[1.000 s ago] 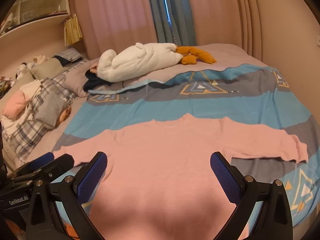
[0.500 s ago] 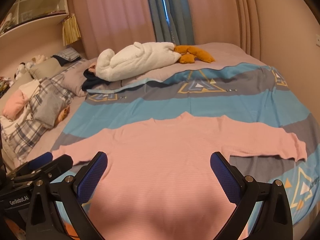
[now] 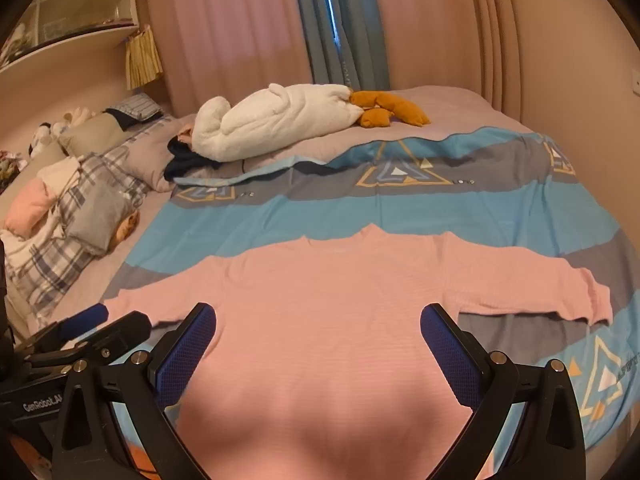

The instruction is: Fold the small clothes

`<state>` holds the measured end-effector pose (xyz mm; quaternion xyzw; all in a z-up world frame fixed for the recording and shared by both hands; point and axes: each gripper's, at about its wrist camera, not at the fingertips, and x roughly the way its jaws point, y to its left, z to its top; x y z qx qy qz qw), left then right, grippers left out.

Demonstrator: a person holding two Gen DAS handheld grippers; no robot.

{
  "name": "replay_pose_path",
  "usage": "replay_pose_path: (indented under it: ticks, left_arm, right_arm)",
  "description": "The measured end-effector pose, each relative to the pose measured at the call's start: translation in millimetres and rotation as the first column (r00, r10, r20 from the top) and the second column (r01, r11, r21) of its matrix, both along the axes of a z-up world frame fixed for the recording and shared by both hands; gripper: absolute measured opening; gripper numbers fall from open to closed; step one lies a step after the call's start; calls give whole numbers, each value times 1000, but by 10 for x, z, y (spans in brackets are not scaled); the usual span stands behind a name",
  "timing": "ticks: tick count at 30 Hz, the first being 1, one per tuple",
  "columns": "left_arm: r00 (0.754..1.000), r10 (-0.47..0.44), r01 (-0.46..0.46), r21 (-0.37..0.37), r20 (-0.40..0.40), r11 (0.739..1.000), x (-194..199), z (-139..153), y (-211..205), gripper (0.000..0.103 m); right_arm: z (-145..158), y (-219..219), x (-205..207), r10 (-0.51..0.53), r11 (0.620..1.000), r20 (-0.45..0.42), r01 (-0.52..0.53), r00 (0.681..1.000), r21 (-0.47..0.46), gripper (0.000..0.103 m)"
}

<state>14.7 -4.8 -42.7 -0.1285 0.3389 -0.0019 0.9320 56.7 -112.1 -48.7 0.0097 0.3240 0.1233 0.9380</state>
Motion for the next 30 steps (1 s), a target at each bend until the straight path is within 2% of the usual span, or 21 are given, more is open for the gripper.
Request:
replay_pose_path:
  ticks: [19,30]
  left_arm:
    - [1000,5,-5,24,-6,1000,-29,12,-35,102]
    - [1000,20,-20,13,-8,1000,-31,27,12,101]
  right_arm:
    - [35,-6,-12,3,1000,7,-3,1000,-4,102]
    - [5,-11,-27,-3,1000,5,3,1000,-1,102]
